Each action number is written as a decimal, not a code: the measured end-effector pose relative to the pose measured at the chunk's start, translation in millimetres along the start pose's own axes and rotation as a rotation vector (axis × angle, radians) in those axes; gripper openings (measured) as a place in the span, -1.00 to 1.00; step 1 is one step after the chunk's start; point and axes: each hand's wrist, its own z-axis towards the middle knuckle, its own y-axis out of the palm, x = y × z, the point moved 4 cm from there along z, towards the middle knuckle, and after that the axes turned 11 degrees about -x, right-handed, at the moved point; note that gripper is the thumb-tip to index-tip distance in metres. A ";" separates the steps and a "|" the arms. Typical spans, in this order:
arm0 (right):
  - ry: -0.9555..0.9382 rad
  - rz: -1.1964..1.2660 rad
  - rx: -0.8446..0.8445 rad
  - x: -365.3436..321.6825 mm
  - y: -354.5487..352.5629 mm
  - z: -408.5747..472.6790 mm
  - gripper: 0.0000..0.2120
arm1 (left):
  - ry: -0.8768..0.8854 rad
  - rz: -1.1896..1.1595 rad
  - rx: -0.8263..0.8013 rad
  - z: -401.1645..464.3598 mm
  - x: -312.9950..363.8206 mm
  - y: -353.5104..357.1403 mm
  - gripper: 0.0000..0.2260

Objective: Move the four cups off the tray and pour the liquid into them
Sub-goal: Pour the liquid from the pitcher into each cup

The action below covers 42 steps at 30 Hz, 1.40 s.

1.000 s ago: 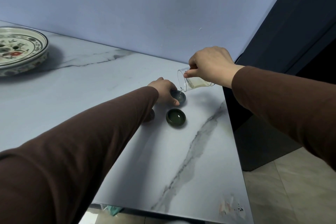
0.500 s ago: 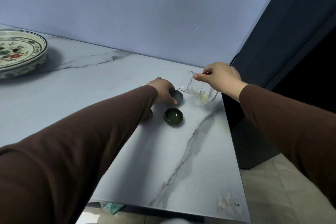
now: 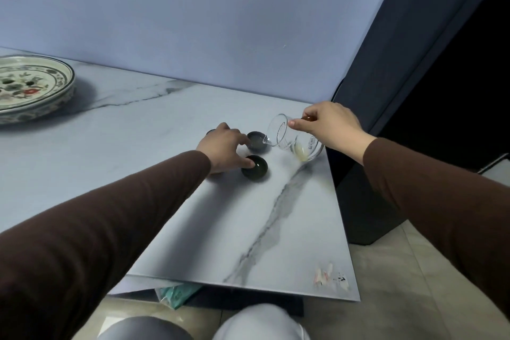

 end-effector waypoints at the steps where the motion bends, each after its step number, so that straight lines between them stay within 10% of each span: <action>1: -0.014 -0.019 -0.005 -2.6 1.1 -2.6 -0.48 | 0.000 0.022 -0.008 -3.0 0.8 5.5 -0.43; 42: -0.411 -0.607 -0.001 -91.5 5.4 -23.7 -0.54 | -0.034 0.052 -0.037 -4.2 6.6 25.2 -0.47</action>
